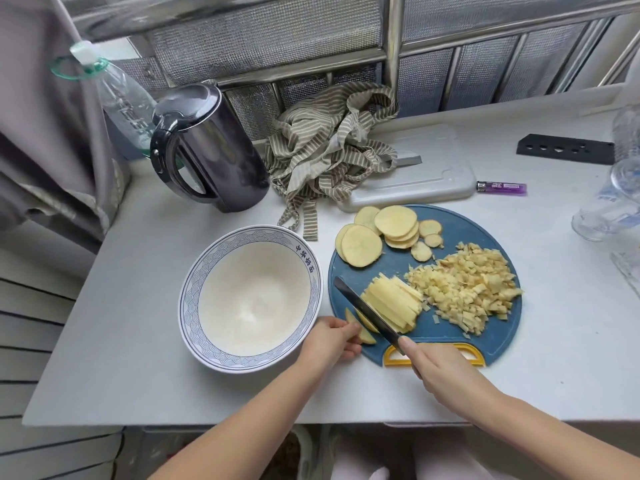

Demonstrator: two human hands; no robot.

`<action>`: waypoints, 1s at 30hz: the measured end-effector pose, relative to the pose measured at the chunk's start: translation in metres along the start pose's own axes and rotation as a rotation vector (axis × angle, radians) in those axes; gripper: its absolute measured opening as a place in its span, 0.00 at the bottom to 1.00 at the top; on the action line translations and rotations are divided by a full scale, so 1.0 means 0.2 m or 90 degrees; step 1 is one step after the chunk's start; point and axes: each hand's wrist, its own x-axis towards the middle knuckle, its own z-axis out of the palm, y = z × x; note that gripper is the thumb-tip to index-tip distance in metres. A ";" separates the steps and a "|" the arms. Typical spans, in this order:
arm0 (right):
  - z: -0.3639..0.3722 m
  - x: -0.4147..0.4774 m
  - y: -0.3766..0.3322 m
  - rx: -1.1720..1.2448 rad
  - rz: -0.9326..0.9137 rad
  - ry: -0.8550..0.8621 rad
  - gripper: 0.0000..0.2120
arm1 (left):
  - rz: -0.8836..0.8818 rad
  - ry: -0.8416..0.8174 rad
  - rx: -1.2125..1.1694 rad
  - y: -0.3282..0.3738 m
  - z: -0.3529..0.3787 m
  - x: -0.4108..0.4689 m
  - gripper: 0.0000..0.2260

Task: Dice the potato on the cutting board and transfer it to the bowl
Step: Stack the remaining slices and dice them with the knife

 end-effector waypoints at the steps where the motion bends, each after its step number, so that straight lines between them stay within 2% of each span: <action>1: 0.01 0.00 0.00 -0.002 -0.004 0.006 0.32 | -0.002 0.001 0.004 0.01 0.00 0.00 0.06; 10: -0.03 0.01 0.00 -0.010 -0.011 0.000 0.27 | -0.019 0.002 0.006 0.04 0.02 0.02 0.07; 16: -0.03 0.02 -0.01 -0.030 -0.005 -0.016 0.27 | -0.021 0.005 0.034 0.05 0.02 0.02 0.08; 22: 0.00 0.02 0.00 -0.055 -0.002 0.005 0.27 | -0.039 -0.019 -0.012 0.07 0.02 0.02 0.12; 30: 0.04 0.01 -0.02 -0.057 0.010 0.011 0.25 | -0.056 -0.025 -0.025 0.06 0.02 0.05 0.12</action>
